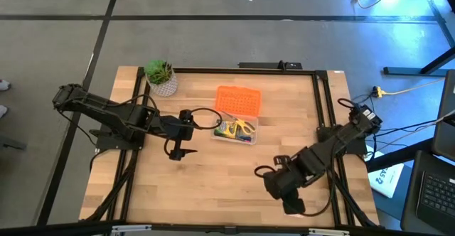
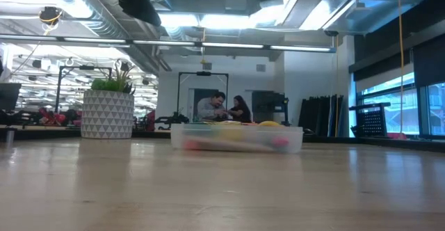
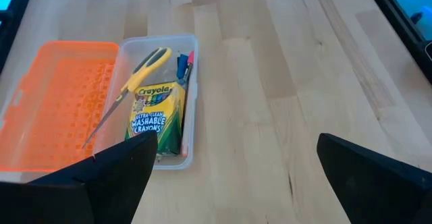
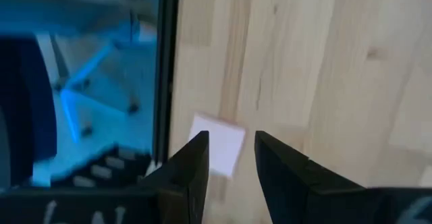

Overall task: Pack school essentials
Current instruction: Put the pink sticky note into the orange supply box

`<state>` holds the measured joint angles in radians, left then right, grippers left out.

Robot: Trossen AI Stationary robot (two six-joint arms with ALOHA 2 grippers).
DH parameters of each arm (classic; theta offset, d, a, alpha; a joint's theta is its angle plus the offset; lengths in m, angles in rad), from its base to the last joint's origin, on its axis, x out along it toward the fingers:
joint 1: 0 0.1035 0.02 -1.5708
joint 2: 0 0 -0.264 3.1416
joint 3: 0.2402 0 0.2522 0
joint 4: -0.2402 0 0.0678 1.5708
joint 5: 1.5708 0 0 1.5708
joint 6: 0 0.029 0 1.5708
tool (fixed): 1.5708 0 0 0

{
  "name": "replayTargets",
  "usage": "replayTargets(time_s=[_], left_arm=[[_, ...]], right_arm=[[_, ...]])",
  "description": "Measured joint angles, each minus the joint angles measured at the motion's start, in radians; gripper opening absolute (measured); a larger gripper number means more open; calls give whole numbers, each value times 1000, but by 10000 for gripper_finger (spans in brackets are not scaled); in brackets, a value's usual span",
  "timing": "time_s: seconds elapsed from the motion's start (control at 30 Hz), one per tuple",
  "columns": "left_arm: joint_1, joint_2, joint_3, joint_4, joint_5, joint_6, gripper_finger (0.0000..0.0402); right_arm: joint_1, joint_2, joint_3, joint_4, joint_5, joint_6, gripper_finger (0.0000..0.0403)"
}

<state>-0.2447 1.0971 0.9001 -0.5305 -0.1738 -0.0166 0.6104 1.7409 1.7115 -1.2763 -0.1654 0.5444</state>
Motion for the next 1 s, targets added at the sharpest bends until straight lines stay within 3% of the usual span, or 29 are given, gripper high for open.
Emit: replayTargets(time_s=[0.1, 0.3, 0.57, 0.73, 1.0], left_arm=[[0, 0, 0, 0, 0, 0, 400], [0, 0, 0, 0, 0, -1, 400], [0, 0, 0, 0, 0, -1, 400], [0, 0, 0, 0, 0, -1, 400], [0, 0, 0, 0, 0, -1, 400]], right_arm=[[22, 0, 0, 66, 64, 79, 121], [61, -2, 0, 97, 63, 206, 121], [84, -2, 0, 36, 130, 128, 133], [134, -2, 0, 13, 217, 147, 194], [178, -2, 0, 3, 261, 212, 338]])
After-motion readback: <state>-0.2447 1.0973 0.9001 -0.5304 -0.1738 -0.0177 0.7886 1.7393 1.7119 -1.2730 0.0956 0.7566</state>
